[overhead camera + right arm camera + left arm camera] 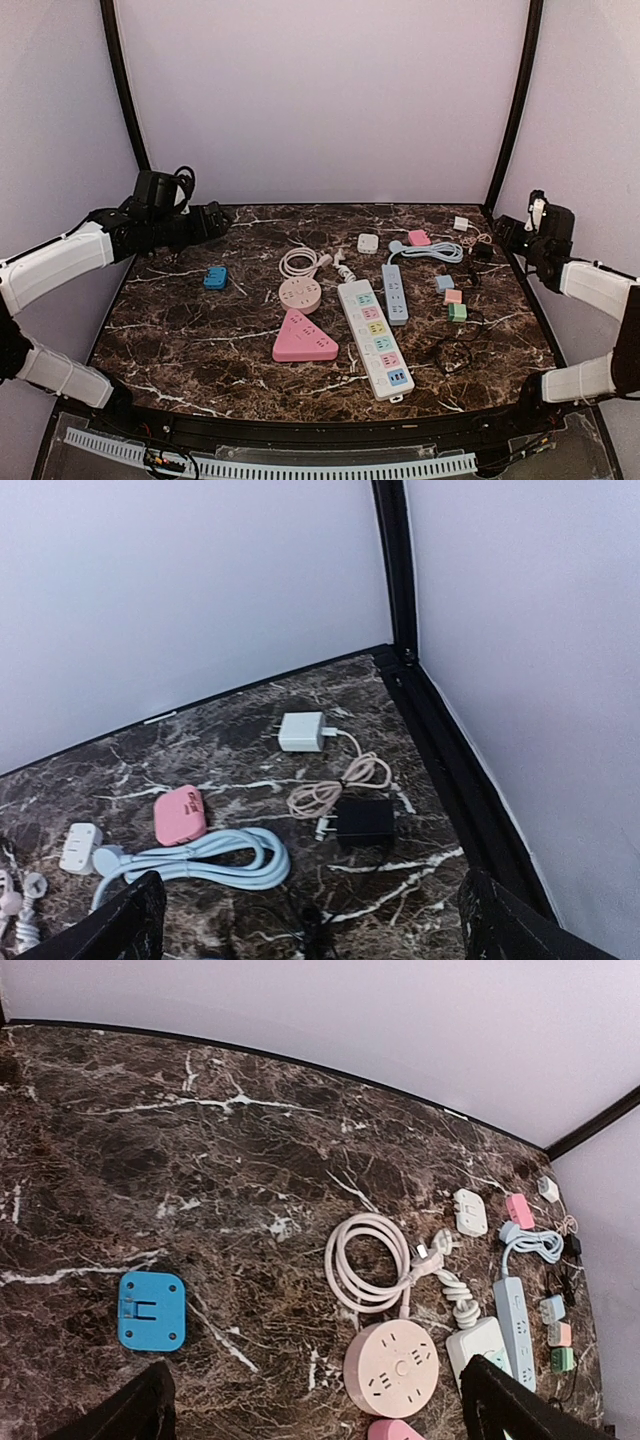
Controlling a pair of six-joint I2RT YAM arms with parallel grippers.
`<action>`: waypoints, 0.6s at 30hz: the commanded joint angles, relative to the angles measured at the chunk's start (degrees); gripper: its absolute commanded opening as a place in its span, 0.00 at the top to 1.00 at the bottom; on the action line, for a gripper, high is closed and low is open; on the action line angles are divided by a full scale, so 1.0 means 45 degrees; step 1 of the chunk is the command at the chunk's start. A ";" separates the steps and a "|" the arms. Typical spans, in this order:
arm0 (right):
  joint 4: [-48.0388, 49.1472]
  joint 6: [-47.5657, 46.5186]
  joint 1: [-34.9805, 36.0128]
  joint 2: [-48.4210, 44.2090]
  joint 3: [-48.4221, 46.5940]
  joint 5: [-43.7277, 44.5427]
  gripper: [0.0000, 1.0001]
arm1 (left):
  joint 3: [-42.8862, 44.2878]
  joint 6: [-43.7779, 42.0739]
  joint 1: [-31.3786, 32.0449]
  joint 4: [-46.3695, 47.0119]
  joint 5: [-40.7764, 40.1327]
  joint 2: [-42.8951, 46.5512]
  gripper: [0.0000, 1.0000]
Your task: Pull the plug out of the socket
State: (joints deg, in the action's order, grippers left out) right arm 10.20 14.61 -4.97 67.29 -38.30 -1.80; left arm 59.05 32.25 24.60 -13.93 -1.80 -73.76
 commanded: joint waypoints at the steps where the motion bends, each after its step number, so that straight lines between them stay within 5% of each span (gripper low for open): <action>1: 0.5372 -0.0950 -0.0203 0.0764 0.1834 0.0923 0.01 | -0.0673 0.0089 -0.0353 -0.0211 -0.2031 0.0637 0.01; 6: 0.8323 -0.1227 -0.0204 0.2327 0.2851 0.1089 0.01 | -0.2746 -0.0609 -0.1142 0.2235 -0.2802 0.1402 0.01; 11: 1.1584 -0.1612 -0.0174 0.3266 0.4054 0.0480 0.02 | -0.5567 -0.2350 -0.1329 0.6803 -0.4182 0.2088 0.01; 18: 1.3016 -0.2835 0.0367 0.4721 0.4085 -0.1146 0.01 | -0.6025 -0.4041 -0.1763 0.9038 -0.6747 0.0832 0.01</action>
State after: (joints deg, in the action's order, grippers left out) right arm 60.77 5.91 -4.86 86.06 -20.08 -3.16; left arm 32.40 20.75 18.09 14.85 -23.79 -66.63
